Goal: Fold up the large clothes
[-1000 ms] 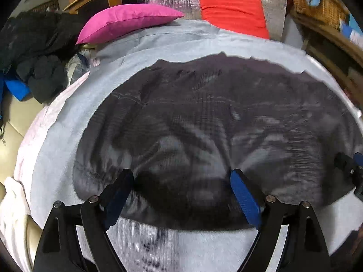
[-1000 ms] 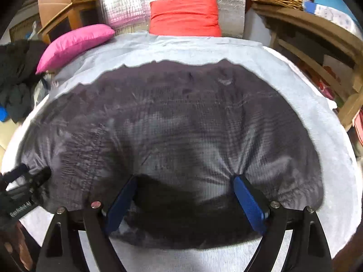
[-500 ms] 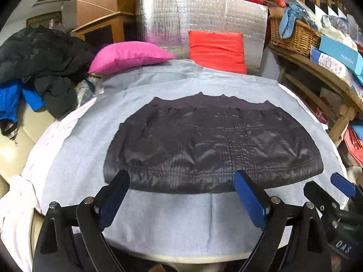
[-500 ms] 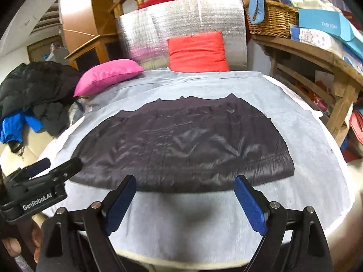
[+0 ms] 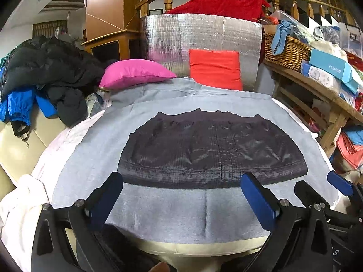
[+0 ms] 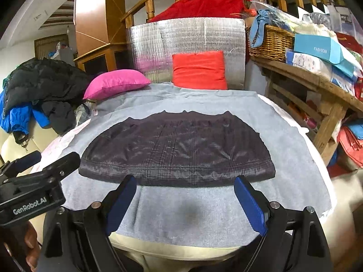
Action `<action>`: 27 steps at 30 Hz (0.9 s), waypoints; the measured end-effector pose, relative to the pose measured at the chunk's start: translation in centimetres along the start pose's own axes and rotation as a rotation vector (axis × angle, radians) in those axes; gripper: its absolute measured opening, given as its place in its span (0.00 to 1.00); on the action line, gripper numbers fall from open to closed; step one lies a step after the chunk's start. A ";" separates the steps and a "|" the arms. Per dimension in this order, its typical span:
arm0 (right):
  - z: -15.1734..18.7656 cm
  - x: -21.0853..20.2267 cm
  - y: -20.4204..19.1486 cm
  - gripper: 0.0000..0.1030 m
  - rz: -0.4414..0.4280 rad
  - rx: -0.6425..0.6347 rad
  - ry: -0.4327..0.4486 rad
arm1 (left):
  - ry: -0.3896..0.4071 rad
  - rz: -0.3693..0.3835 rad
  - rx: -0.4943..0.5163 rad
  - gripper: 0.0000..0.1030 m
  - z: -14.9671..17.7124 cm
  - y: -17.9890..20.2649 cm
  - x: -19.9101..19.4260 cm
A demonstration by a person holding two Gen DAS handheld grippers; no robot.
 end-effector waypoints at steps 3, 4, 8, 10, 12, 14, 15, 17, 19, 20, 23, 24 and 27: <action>-0.3 -0.6 -0.3 0.87 0.002 -0.003 0.016 | 0.005 0.004 -0.022 1.00 -0.1 -0.5 -0.3; -0.3 -0.6 -0.4 0.87 0.004 -0.009 0.018 | 0.006 0.004 -0.026 1.00 -0.2 -0.6 -0.3; -0.1 -0.5 -0.6 0.87 0.012 -0.024 0.013 | 0.015 -0.002 -0.031 1.00 -0.3 -0.9 -0.5; 0.0 -0.5 -0.6 0.87 0.019 -0.031 0.015 | 0.012 -0.004 -0.034 1.00 -0.3 -1.1 -0.5; 0.1 -0.5 -0.5 0.87 0.029 -0.033 0.013 | 0.009 -0.012 -0.035 1.00 -0.3 -1.2 -0.4; 0.1 -0.6 -0.3 0.87 0.032 -0.028 0.014 | 0.006 -0.038 -0.028 1.00 -0.3 -1.3 -0.4; 0.1 -0.6 -0.3 0.87 0.035 -0.027 0.017 | 0.005 -0.044 -0.021 1.00 -0.3 -1.2 -0.4; 0.0 -0.7 -0.2 0.87 0.034 -0.028 0.020 | 0.009 -0.032 -0.014 1.00 -0.3 -1.0 -0.5; 0.1 -0.6 -0.2 0.87 0.034 -0.029 0.017 | 0.007 -0.013 -0.022 1.00 -0.3 -0.9 -0.5; 0.1 -0.6 -0.2 0.87 0.036 -0.029 0.015 | 0.015 -0.010 -0.020 1.00 -0.3 -0.8 -0.6; 0.2 -0.6 -0.1 0.87 0.036 -0.027 0.015 | 0.018 -0.007 -0.009 1.00 -0.2 -0.6 -0.7; 0.1 -0.7 -0.1 0.87 0.036 -0.026 0.017 | 0.012 -0.002 -0.011 1.00 -0.2 -0.5 -0.6; 0.2 -0.6 0.0 0.87 0.038 -0.023 0.016 | 0.019 -0.004 -0.004 1.00 -0.1 -0.3 -0.8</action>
Point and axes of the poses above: each gripper's, at about its wrist camera, not at the fingertips, and x roughly the way its jaws point, y to its right, z to its underside, the point moved 3 cm from there along x, roughly the way its jaws point, and after that the axes turned 12 degrees about y, right-handed, at the moved point
